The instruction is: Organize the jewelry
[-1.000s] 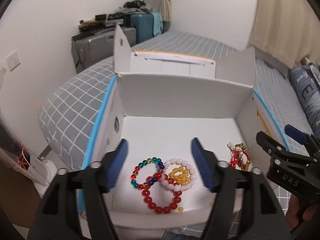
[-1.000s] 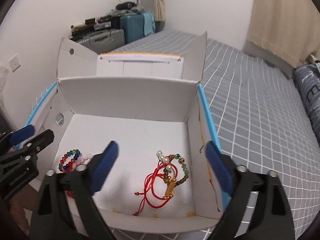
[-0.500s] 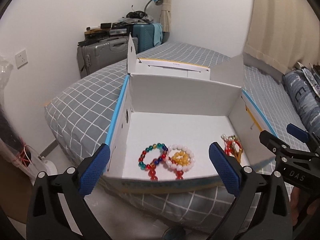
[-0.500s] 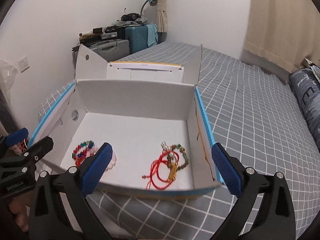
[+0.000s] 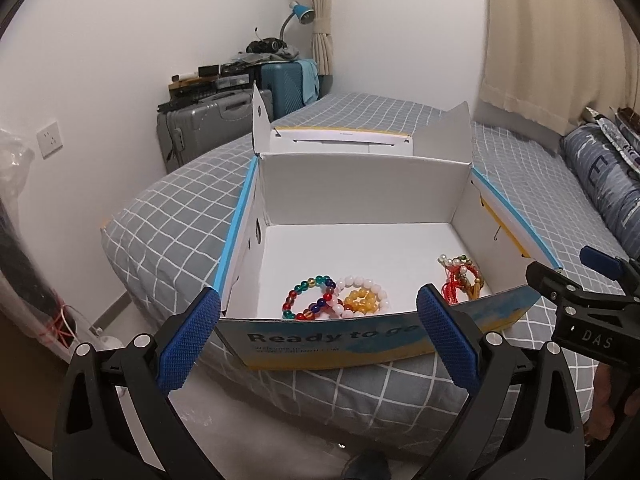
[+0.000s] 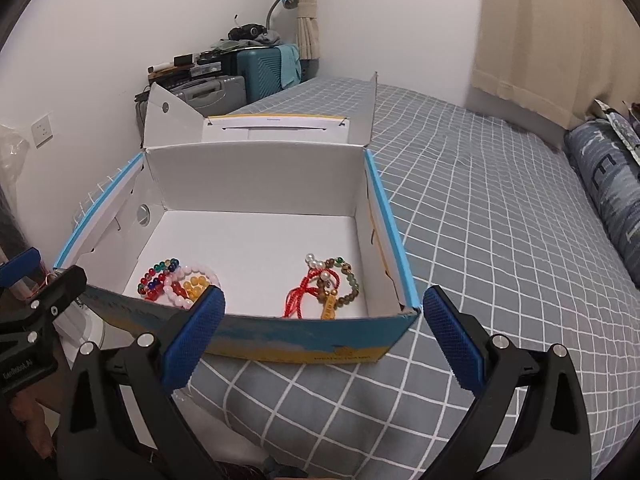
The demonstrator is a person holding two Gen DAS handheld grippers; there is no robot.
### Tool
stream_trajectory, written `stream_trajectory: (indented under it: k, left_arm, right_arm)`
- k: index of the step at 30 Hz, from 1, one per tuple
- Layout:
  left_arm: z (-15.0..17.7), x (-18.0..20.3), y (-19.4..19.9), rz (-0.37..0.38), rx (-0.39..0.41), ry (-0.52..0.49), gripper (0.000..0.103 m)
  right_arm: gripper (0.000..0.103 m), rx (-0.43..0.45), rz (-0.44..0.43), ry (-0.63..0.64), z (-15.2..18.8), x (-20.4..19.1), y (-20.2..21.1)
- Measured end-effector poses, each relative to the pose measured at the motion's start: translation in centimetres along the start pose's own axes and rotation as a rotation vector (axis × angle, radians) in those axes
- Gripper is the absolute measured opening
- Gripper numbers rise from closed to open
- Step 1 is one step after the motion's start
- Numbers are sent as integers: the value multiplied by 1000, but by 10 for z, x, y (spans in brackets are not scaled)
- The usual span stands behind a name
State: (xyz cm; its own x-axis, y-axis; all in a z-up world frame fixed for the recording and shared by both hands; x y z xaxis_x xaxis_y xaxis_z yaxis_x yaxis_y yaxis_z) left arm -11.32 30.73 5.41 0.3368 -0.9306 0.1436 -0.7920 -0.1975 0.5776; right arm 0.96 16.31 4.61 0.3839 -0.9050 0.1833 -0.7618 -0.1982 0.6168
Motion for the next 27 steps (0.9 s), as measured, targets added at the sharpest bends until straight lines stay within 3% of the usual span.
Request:
stream_trajectory:
  k: [27]
  left_arm:
    - [9,11,1,-31,-32,28,97]
  right_arm:
    - [95,-3,12,-38,7,8,7]
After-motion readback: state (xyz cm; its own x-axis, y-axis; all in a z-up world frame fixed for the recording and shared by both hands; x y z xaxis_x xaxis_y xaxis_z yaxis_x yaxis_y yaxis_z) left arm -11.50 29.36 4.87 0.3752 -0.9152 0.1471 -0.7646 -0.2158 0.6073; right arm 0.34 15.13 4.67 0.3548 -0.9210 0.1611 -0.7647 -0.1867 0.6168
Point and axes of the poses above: each gripper's, at about its wrist camera, not at the fingertips, and y roughly against the way its jaws point, x to its right, z to its underside, the point moved 6 cm from there along -y, roughly the way its jaws point, and after that the axes turned 14 degrees about z, right-handed, at the moved point
